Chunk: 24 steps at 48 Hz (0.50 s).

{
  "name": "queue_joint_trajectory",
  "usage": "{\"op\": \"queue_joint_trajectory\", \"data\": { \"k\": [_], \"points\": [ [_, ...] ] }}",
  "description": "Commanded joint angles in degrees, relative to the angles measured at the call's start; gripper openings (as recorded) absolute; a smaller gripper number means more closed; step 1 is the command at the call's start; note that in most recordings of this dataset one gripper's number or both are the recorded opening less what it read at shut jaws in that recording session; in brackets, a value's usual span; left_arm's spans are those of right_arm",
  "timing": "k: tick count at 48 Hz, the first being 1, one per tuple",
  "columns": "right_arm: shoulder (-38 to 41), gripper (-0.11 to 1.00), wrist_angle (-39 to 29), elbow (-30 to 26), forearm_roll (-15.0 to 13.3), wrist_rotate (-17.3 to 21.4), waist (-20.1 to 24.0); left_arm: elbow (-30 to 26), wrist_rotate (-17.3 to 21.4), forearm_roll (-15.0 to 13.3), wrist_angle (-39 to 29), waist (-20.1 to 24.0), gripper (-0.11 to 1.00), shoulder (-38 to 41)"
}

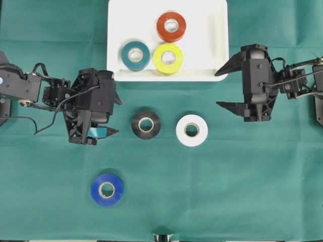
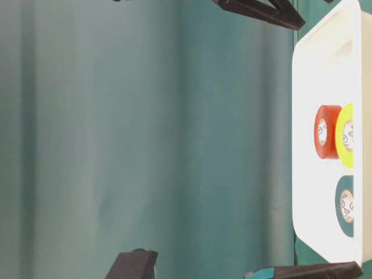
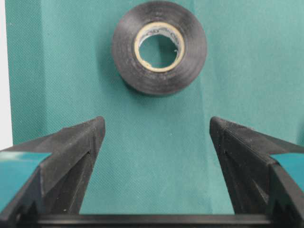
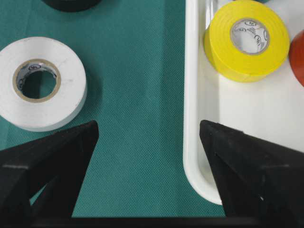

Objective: Put the tape alternately from left to right into the white case.
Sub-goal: 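Move the left gripper over the white tape roll and lower it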

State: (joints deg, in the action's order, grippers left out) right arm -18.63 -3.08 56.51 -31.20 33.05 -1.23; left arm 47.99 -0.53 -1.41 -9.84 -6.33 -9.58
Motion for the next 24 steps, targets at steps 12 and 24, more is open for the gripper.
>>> {"op": "queue_joint_trajectory", "data": {
  "k": [12, 24],
  "points": [
    [-0.88, 0.75, 0.62, -0.44, 0.18, 0.09, 0.18, -4.66, -0.09, -0.09, 1.93, -0.18, 0.92, 2.29],
    [-0.79, 0.75, 0.62, -0.26, 0.18, 0.09, 0.09, -9.93, -0.18, -0.09, 1.93, -0.18, 0.92, 7.56]
  ]
}}
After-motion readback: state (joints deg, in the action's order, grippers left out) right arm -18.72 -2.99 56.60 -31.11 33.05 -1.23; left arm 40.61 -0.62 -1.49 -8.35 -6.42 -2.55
